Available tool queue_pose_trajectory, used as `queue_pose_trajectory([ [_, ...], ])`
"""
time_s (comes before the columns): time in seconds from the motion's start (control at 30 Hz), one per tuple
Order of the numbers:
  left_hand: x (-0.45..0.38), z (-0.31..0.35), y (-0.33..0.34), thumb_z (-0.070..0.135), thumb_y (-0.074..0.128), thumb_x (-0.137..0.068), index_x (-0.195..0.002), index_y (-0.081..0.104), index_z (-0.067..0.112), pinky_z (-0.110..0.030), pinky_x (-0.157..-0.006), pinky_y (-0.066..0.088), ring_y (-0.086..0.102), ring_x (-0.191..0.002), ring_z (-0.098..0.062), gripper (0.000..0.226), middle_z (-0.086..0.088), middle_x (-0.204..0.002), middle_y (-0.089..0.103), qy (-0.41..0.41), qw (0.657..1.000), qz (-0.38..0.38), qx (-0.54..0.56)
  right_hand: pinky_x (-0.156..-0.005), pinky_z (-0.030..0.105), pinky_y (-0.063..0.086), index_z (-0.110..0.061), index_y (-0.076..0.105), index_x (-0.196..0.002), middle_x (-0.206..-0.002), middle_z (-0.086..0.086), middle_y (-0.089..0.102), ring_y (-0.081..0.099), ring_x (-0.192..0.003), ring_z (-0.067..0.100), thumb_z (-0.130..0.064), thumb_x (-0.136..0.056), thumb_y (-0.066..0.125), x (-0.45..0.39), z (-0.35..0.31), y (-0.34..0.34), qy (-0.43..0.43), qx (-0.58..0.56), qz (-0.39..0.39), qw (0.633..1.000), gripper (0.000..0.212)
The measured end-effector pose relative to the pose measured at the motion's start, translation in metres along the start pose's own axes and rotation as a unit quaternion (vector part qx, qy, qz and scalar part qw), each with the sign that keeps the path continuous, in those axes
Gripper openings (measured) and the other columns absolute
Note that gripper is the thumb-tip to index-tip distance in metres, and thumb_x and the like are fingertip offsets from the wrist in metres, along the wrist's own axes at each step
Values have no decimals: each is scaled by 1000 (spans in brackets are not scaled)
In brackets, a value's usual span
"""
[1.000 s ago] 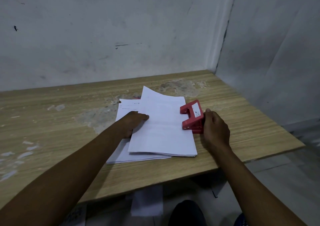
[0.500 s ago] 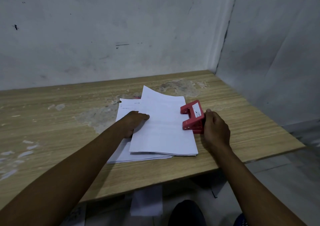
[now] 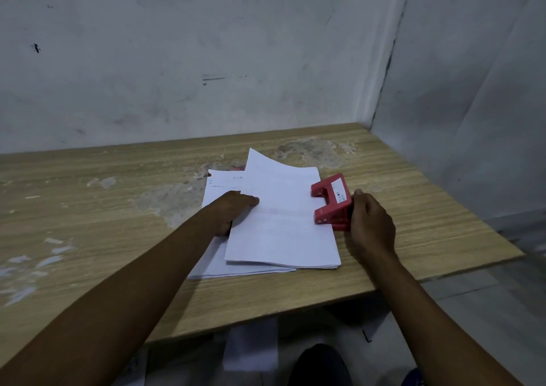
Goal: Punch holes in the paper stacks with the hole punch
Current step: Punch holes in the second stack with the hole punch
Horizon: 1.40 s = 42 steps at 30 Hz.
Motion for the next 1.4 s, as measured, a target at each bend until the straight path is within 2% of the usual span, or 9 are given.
queue_pose_trajectory([
  [0.07,1,0,0,17,71,-84,-122,66,5,-61,-96,50,68,-107,-41,40,-19,-116,71,-3,1000,0,-2,-66,30,44,-26,64,-89,-83,-7,67,63,-80,11,-52,-106,31,-2,4,4,8,-12,-10,1000,46],
  [0.2,4,0,0,16,67,-89,-122,65,5,-62,-96,49,67,-107,-43,35,-21,-118,70,-8,1000,4,-10,-84,44,52,-23,65,-97,-94,-2,69,66,-90,21,-60,-98,32,-26,5,4,94,-99,-6,991,50],
  [0.33,7,2,2,16,68,-88,-121,65,6,-60,-95,50,66,-107,-43,35,-21,-118,69,-10,1000,0,-13,-73,33,39,-19,56,-109,-94,-2,59,54,-79,11,-48,-107,30,-56,-50,-4,-2,-15,-17,1000,39],
  [0.47,3,1,1,18,69,-85,-122,65,6,-62,-94,51,68,-105,-42,39,-20,-116,71,-10,1000,-6,-13,-103,47,42,-22,53,-137,-140,8,57,56,-123,30,-64,-100,23,-71,-89,28,-89,130,-153,975,64],
  [0.6,0,2,1,14,64,-92,-123,63,5,-58,-93,52,68,-105,-41,32,-21,-117,70,-6,1000,6,-18,-121,54,13,-24,37,-156,-163,11,34,15,-154,37,-65,-101,17,-73,-80,60,-92,319,-221,917,72],
  [0.7,-1,1,1,12,62,-93,-121,64,2,-54,-91,54,68,-102,-40,30,-23,-118,69,-6,1000,2,-10,-121,57,-3,-21,36,-157,-165,12,27,-3,-156,36,-67,-100,14,-73,-69,68,-70,360,-221,904,76],
  [0.97,-7,-1,-1,14,65,-89,-121,64,4,-60,-91,53,69,-102,-41,33,-21,-113,71,-13,1000,-1,-20,-122,58,1,-19,40,-155,-166,8,27,0,-156,35,-64,-102,12,-74,-65,71,-74,329,-217,916,75],
  [1.27,-7,1,0,14,63,-93,-119,65,4,-50,-85,56,69,-99,-39,28,-19,-112,71,-2,1000,6,-30,-121,59,2,-19,44,-152,-165,6,30,6,-156,35,-65,-101,12,-79,-54,73,-73,307,-215,924,76],
  [1.4,-8,-1,-1,14,64,-92,-120,65,5,-56,-91,54,68,-103,-41,29,-19,-114,71,-5,1000,5,-22,-121,59,4,-18,48,-149,-163,9,34,12,-155,37,-63,-102,13,-78,-39,72,-67,296,-211,929,74],
])
Point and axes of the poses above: each hand's wrist, its own x-axis away from the middle knuckle, its own y-axis out of the palm, z = x × y, the point moved 7 cm from there along -x, towards the middle knuckle
